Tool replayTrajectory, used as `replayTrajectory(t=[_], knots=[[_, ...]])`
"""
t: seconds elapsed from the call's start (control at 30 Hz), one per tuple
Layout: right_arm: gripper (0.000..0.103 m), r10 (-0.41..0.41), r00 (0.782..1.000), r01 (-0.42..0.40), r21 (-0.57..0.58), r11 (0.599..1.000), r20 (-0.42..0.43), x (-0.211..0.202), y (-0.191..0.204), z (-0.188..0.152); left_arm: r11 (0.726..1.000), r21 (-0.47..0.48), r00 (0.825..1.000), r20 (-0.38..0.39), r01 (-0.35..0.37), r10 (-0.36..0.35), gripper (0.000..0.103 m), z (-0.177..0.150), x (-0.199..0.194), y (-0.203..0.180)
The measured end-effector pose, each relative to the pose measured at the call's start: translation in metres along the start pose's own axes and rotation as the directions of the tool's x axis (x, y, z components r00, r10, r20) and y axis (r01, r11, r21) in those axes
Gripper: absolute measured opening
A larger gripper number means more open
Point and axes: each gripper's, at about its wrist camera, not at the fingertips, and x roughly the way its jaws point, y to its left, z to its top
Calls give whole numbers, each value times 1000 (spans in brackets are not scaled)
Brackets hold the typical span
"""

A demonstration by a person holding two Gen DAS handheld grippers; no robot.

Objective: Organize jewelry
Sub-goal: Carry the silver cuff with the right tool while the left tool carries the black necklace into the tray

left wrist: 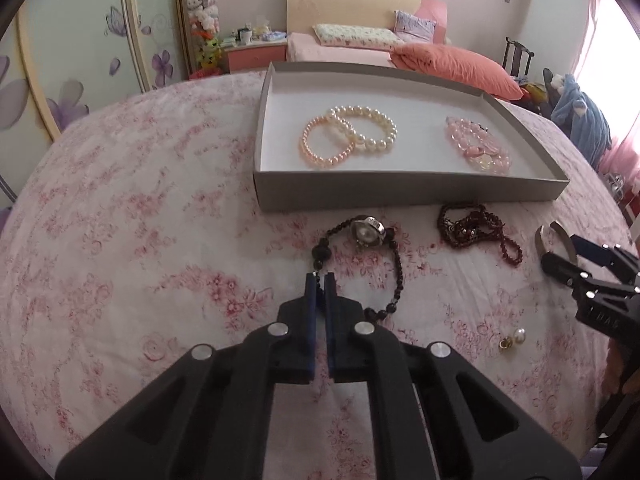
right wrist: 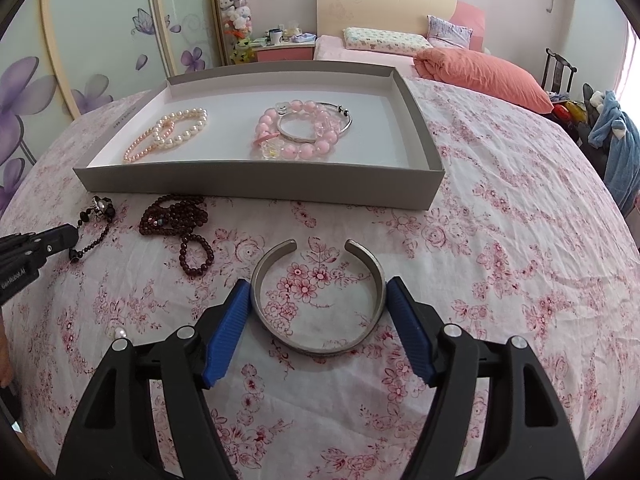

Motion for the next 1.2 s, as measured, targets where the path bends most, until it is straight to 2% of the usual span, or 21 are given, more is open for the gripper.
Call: replayTrajectory(t=[0.1,0.17,0.2,0.23,0.33,0.43,0.57,0.8,1.03,1.2], knots=[[70,-1,1000,1,0,1000,0,0,0,0,1000,2,1000,4,1,-1,23,0,0,-2],[68,-2,1000,2,1,1000,-2,0,-1,0,999,23,1000,12,-23,23,21,-1,0,-6],[68,-3,1000,3,3,1000,-2,0,-1,0,999,27,1000,14,-28,28,8,-1,0,-7],[68,-2,1000,2,7,1000,-1,0,-2,0,999,23,1000,13,-22,21,5,-1,0,-7],[67,9,1000,-10,25,1000,18,-2,-5,-2,1000,-9,1000,20,6,-6,4,0,-3,-1],[67,22,996,-25,40,999,83,-14,-8,0,998,-30,996,78,46,-43,4,2,-16,4],[67,37,986,-43,31,999,163,-30,-6,5,994,-28,980,171,104,-98,4,15,-35,2],[68,52,984,-56,15,998,168,-31,3,4,979,-13,945,267,202,-191,4,29,-57,-6],[68,43,974,-50,28,998,223,-46,3,5,974,-19,924,321,227,-209,4,27,-82,1],[68,30,951,-42,33,999,308,-65,4,7,975,-21,909,368,220,-197,4,25,-101,2]])
